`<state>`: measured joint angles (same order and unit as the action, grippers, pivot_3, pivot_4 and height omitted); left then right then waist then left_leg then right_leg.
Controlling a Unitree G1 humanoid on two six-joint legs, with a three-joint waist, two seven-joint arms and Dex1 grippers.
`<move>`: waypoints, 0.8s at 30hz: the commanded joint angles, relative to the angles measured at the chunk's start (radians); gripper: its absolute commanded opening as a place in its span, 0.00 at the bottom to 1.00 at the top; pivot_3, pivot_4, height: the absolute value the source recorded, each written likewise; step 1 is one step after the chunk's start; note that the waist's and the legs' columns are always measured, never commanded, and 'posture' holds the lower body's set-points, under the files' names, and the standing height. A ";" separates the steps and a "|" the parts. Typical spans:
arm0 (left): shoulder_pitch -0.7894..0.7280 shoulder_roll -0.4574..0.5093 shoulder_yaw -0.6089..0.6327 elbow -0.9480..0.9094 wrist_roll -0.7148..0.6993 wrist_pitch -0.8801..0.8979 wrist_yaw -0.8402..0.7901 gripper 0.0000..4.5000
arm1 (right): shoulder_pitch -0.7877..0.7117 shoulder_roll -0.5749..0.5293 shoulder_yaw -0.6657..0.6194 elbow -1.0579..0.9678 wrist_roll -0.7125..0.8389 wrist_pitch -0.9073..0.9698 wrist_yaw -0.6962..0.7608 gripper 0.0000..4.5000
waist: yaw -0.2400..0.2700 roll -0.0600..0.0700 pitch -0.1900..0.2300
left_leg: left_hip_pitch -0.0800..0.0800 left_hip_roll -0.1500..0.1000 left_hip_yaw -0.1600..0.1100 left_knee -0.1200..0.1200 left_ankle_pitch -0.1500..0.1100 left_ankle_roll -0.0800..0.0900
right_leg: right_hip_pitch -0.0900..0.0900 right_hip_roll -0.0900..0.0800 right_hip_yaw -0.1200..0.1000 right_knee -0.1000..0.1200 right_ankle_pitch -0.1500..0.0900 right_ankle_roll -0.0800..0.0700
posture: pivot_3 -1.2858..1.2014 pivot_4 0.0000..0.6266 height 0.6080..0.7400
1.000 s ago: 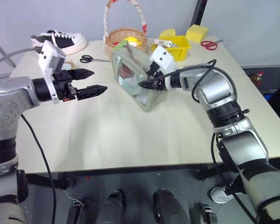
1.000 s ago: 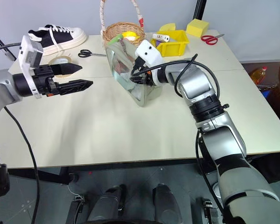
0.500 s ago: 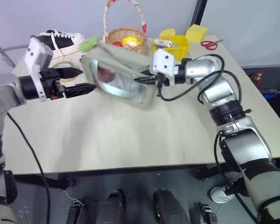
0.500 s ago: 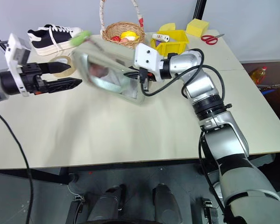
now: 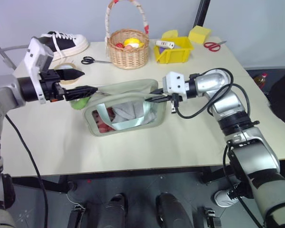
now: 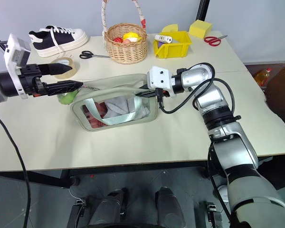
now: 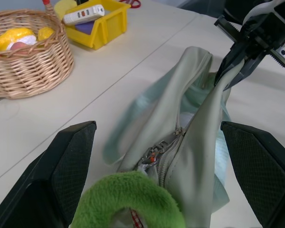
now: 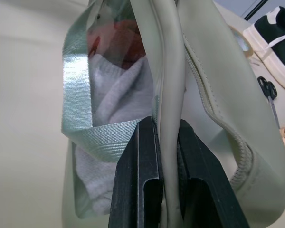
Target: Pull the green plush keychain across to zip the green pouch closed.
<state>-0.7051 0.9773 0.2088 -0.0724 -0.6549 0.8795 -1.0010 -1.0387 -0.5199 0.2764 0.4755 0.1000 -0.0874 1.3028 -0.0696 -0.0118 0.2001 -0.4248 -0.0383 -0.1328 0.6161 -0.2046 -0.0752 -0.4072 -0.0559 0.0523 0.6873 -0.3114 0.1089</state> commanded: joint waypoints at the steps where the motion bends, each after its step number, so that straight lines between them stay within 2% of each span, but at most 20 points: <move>1: -0.027 0.017 0.002 0.006 0.012 -0.024 -0.009 1.00 | -0.010 -0.003 -0.049 -0.106 0.037 0.170 -0.038 0.00 | 0.000 0.000 0.000 | 0.000 0.000 0.000 0.000 0.000 0.000 | 0.000 0.000 0.000 0.000 0.000 0.000 | 0.52 0.24 1.00; 8: -0.051 0.014 -0.021 0.034 0.028 -0.047 -0.027 1.00 | -0.068 0.024 -0.115 -0.132 0.076 0.307 -0.111 0.00 | 0.000 0.000 0.000 | 0.000 0.000 0.000 0.000 0.000 0.000 | 0.000 0.000 0.000 0.000 0.000 0.000 | 0.52 0.24 1.00; 15: -0.079 -0.001 -0.042 0.055 0.043 -0.063 -0.038 1.00 | -0.015 0.021 -0.063 -0.134 0.004 0.176 -0.120 0.00 | -0.001 0.000 0.000 | -0.001 0.000 0.000 0.000 0.000 0.000 | -0.001 0.000 0.000 0.000 0.000 0.000 | 0.52 0.24 1.00; 24: -0.080 0.001 -0.046 0.052 0.043 -0.063 -0.044 1.00 | -0.017 0.022 -0.042 -0.074 -0.032 -0.006 -0.068 0.00 | -0.002 0.000 0.000 | -0.001 0.000 0.000 0.000 0.000 0.000 | -0.001 0.000 0.000 0.000 0.000 0.000 | 0.52 0.24 1.00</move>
<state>-0.7607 0.9692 0.1489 -0.0118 -0.6180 0.8357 -1.0421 -1.0348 -0.4984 0.2454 0.4081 0.0704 -0.0477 1.2331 -0.0713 -0.0118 0.2001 -0.4255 -0.0384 -0.1326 0.6159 -0.2044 -0.0752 -0.4081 -0.0560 0.0523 0.6873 -0.3113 0.1088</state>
